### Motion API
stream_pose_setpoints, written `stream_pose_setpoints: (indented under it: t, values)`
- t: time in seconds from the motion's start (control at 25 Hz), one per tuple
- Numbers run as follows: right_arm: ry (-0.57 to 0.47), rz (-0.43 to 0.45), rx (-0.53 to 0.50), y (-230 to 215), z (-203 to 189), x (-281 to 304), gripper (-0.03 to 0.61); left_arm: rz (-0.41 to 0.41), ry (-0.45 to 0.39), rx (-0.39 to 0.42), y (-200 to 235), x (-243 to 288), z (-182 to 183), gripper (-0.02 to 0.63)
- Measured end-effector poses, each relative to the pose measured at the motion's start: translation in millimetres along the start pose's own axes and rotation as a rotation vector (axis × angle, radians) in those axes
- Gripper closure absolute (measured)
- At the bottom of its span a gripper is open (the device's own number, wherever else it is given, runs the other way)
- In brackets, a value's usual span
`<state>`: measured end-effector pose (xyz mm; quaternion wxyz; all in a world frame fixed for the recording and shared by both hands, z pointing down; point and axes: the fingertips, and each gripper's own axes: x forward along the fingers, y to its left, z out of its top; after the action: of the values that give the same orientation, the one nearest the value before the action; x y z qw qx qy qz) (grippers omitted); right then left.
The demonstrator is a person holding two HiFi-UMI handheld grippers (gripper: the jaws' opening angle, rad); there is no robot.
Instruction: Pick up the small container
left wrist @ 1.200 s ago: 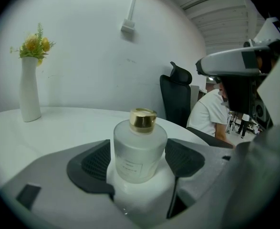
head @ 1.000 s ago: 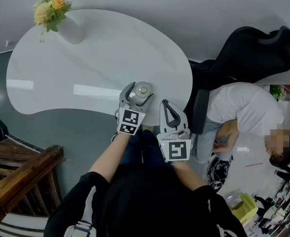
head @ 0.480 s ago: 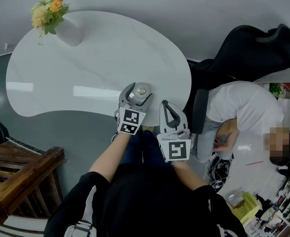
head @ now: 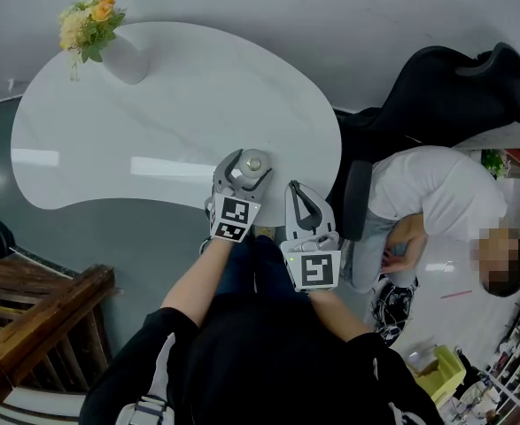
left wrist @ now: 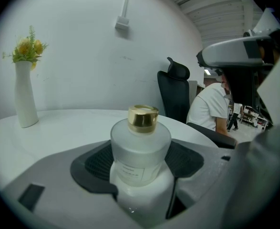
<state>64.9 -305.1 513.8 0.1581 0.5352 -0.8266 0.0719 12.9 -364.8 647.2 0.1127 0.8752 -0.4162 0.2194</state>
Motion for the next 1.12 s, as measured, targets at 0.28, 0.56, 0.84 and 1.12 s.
stream_pose_setpoints:
  t: [0.28, 0.56, 0.84, 1.12]
  values:
    - [-0.008, 0.003, -0.004, 0, 1, -6, 0.555, -0.012, -0.041, 0.006, -6, -4, 9, 0.282]
    - [-0.028, -0.003, -0.010, -2, 7, -13, 0.555, 0.003, -0.060, 0.000, -11, -23, 32, 0.282]
    - [-0.084, -0.003, -0.026, 0, 27, -18, 0.555, 0.065, -0.124, -0.010, -1, -58, 77, 0.282]
    - [-0.215, -0.012, -0.040, 2, 63, -30, 0.555, 0.117, -0.205, 0.003, 4, -104, 122, 0.282]
